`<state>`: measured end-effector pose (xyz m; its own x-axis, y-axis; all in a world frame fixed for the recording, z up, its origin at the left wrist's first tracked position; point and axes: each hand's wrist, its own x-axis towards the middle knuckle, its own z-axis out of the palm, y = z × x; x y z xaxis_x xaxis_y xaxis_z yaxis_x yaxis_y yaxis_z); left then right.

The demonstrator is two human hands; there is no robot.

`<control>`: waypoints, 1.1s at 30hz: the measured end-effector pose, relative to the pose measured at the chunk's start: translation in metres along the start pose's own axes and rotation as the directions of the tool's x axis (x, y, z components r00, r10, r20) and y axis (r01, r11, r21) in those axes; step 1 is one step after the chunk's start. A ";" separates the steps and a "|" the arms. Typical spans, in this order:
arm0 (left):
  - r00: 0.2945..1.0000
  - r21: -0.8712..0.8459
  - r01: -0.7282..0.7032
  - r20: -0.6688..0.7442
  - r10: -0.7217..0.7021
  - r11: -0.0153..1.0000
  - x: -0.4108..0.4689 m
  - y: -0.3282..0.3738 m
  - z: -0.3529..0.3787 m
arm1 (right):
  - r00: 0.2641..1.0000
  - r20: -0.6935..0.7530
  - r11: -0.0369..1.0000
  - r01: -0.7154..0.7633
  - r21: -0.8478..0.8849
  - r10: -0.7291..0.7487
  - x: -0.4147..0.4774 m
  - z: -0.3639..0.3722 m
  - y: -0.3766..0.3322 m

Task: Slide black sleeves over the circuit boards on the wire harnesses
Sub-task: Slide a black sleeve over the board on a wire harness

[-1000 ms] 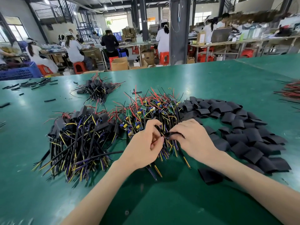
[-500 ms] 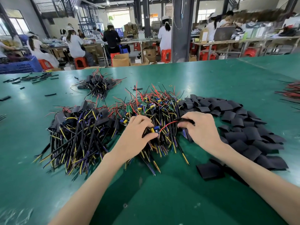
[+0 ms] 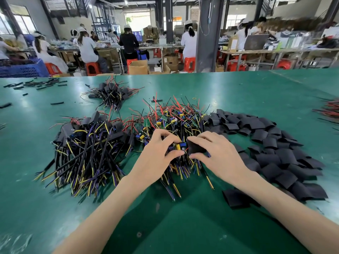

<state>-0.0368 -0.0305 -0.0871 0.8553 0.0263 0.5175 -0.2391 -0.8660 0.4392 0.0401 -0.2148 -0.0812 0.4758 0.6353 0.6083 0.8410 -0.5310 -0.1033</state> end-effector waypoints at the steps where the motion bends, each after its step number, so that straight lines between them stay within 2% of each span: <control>1: 1.000 -0.006 -0.001 -0.008 0.001 1.000 0.000 0.000 0.000 | 1.000 0.000 1.000 0.003 -0.002 -0.003 -0.001 0.000 -0.001; 7: 0.998 -0.058 -0.015 -0.062 0.012 0.998 0.001 0.001 0.003 | 0.999 0.024 0.999 -0.029 0.032 0.028 -0.002 0.001 -0.002; 10: 0.998 -0.061 -0.047 -0.047 0.044 0.997 0.002 0.001 0.004 | 0.997 0.050 0.990 -0.066 0.128 0.061 -0.002 0.003 -0.001; 16: 0.999 -0.100 -0.028 -0.039 0.025 0.995 0.001 0.005 0.004 | 0.996 0.094 0.988 -0.013 0.153 -0.002 -0.002 0.004 0.000; 18: 1.000 -0.165 -0.013 -0.007 0.012 0.986 0.001 0.008 0.002 | 0.997 0.079 0.990 -0.010 0.143 -0.001 -0.003 0.005 -0.002; 22: 0.999 -0.324 0.049 0.036 -0.040 0.945 0.002 0.013 -0.002 | 0.999 0.006 0.988 -0.040 0.149 0.039 -0.002 0.005 -0.003; 25: 0.977 -0.479 0.200 0.036 -0.208 0.855 0.004 0.014 -0.004 | 0.998 -0.041 0.990 -0.046 0.135 0.052 -0.001 0.003 -0.001; 27: 0.955 -0.521 0.280 0.068 -0.288 0.807 0.005 0.011 -0.006 | 0.998 -0.056 0.993 -0.035 0.117 0.042 -0.001 0.001 0.000; 33: 0.951 -0.602 0.293 0.102 -0.293 0.743 0.005 0.010 -0.003 | 1.000 -0.001 0.994 -0.006 0.110 0.006 -0.002 0.003 -0.004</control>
<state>-0.0363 -0.0376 -0.0773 0.9302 0.2272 0.2883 -0.2033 -0.3351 0.9200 0.0368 -0.2128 -0.0842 0.4807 0.6314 0.6085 0.8613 -0.4702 -0.1925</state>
